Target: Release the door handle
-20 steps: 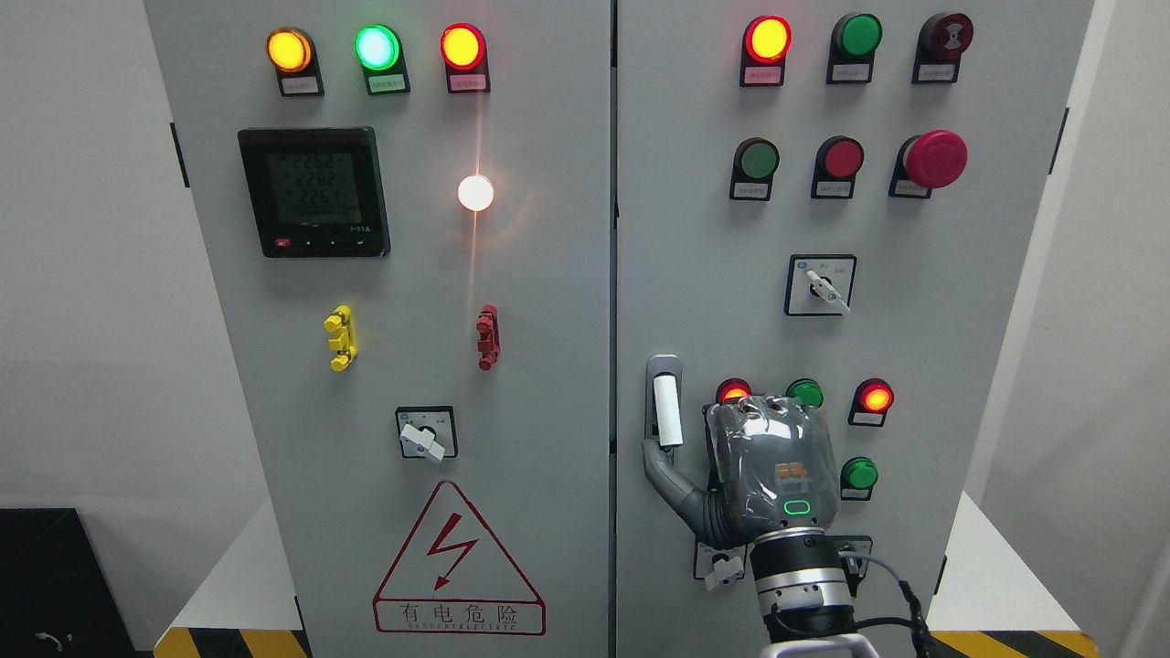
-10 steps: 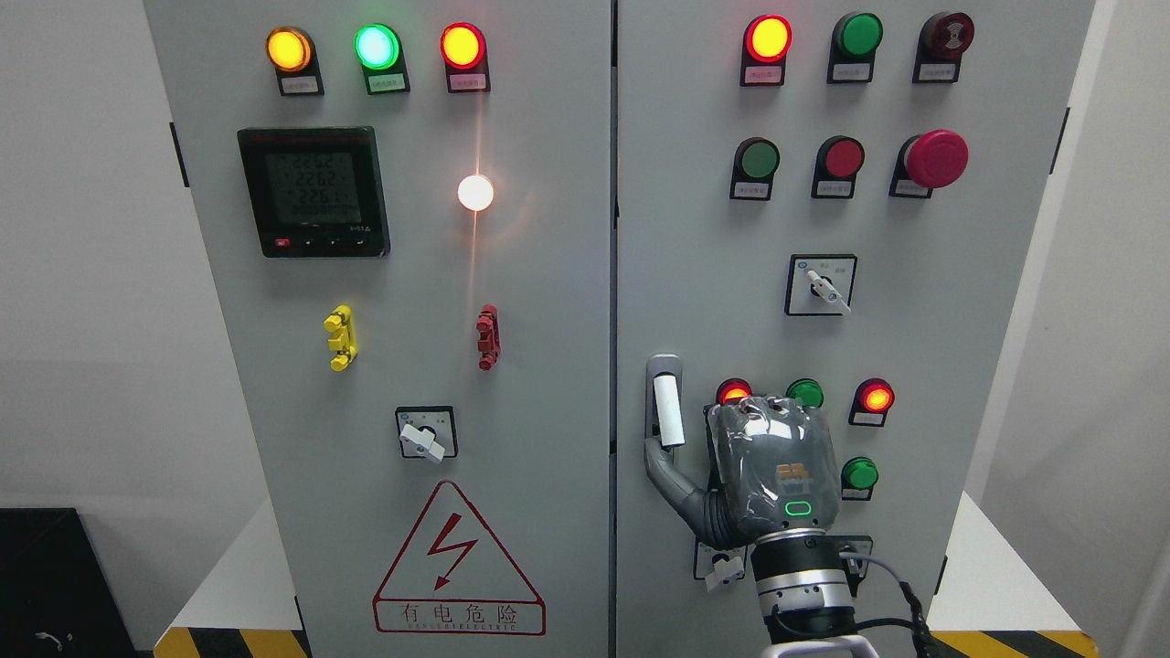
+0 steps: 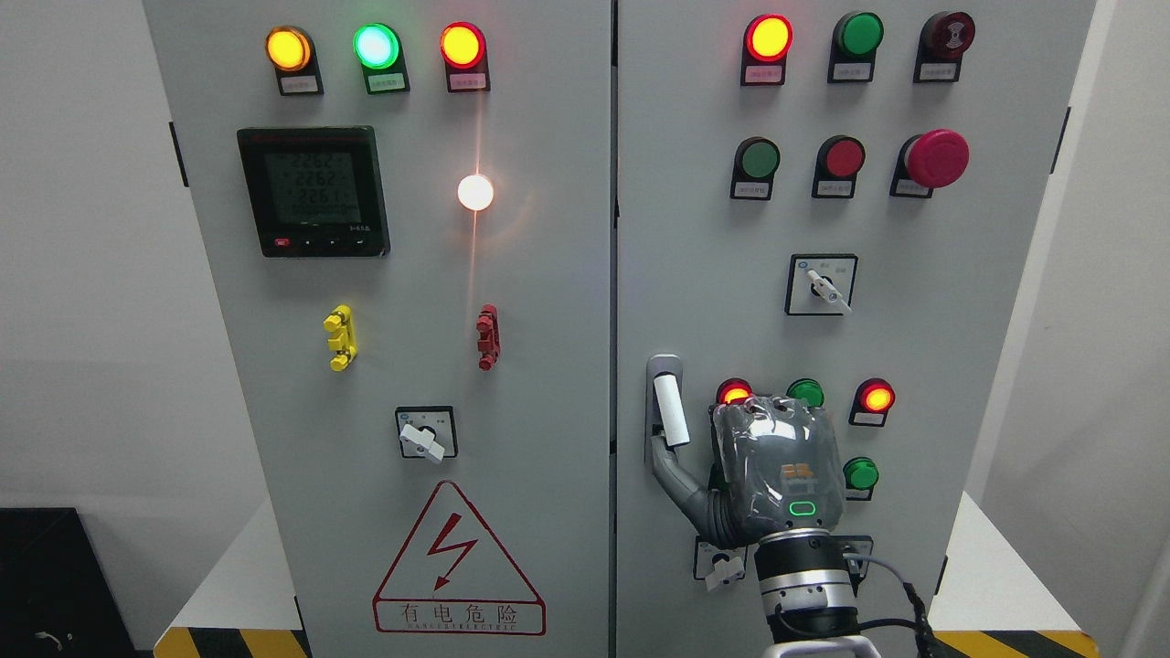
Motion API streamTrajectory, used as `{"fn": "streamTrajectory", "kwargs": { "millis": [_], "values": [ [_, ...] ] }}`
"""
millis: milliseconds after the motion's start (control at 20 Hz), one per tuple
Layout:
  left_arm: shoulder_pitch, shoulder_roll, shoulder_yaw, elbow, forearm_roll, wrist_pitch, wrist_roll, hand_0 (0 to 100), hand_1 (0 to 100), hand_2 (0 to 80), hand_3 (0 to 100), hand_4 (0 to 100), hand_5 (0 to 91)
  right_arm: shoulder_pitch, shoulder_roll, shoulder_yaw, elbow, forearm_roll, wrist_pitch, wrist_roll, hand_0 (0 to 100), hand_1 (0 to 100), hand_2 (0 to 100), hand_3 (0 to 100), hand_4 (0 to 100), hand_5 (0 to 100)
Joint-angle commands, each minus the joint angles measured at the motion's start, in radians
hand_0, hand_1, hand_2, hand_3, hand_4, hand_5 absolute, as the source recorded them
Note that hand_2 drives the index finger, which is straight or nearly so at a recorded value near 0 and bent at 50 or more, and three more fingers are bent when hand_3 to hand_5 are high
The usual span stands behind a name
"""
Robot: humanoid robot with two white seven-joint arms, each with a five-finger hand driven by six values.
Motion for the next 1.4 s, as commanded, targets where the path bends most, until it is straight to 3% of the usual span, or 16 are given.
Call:
{"fn": "streamTrajectory", "kwargs": {
  "millis": [0,1352],
  "values": [
    [0.018,0.0,0.0,0.0,0.002,0.0,0.0,12,56,0.0,0,0,0.0,0.0,-0.001,-0.006,-0.004,-0.002,0.003,0.001,42,23,95,100,92,99],
    [0.018,0.0,0.0,0.001,0.0,0.0,0.0,12,56,0.0,0,0,0.0,0.0,-0.001,-0.011,-0.007,-0.007,0.003,-0.004,44,19,94,100,92,98]
  ]
}}
